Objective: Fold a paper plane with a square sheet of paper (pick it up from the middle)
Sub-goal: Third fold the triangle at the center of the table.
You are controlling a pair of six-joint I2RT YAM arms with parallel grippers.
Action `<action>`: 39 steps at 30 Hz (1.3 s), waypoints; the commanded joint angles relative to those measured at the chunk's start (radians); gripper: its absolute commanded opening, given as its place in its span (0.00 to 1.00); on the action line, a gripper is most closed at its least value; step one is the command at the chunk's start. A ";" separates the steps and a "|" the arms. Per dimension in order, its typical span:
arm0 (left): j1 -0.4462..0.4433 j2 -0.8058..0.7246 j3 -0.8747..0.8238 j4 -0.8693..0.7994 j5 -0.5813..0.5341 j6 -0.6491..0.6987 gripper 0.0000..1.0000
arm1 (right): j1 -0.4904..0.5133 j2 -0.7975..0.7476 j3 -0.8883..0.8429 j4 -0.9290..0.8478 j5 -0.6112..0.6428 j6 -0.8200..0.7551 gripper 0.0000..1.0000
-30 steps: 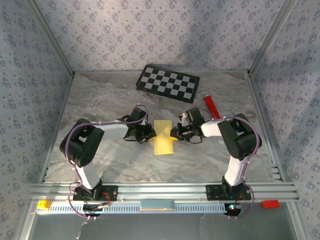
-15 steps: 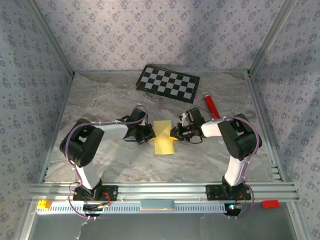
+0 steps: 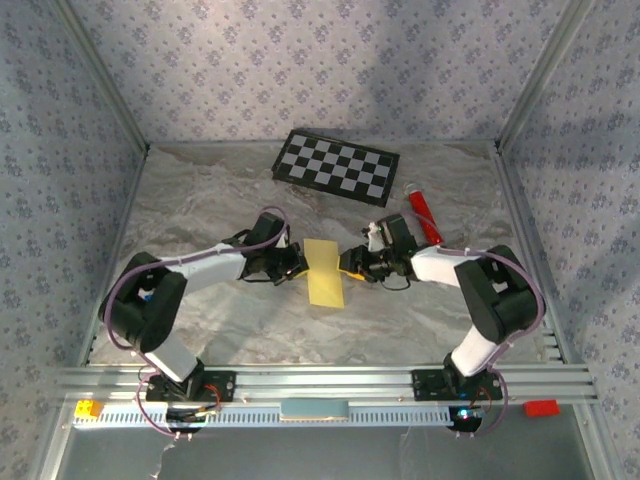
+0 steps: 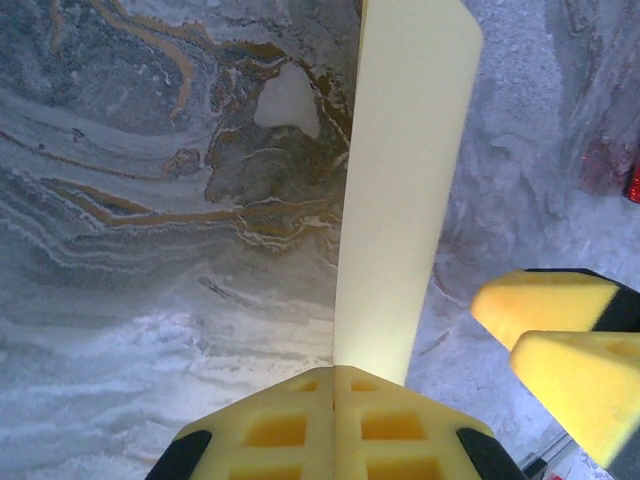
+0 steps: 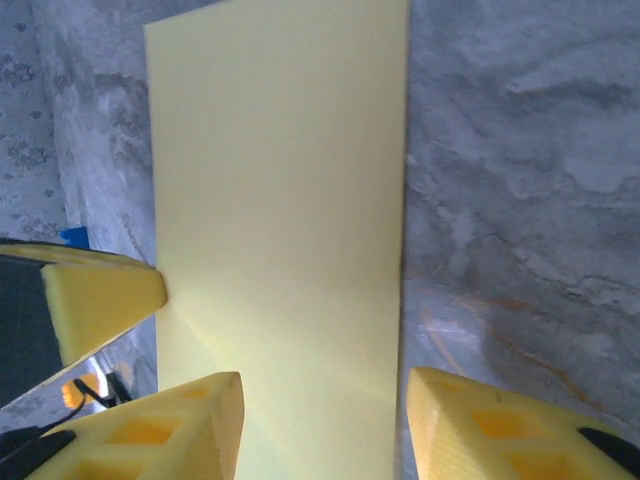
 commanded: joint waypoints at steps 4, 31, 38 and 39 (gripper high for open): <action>0.016 -0.046 -0.036 -0.049 0.005 -0.020 0.00 | 0.145 -0.131 0.010 -0.075 0.194 -0.214 0.44; 0.047 -0.076 -0.070 -0.036 0.018 -0.043 0.00 | 0.803 -0.055 -0.068 0.230 1.059 -0.923 0.50; 0.049 -0.080 -0.084 -0.028 0.014 -0.048 0.00 | 0.810 -0.009 -0.043 0.212 1.132 -0.902 0.48; 0.049 -0.079 -0.086 -0.027 0.015 -0.048 0.00 | 0.812 -0.008 -0.041 0.216 1.139 -0.897 0.48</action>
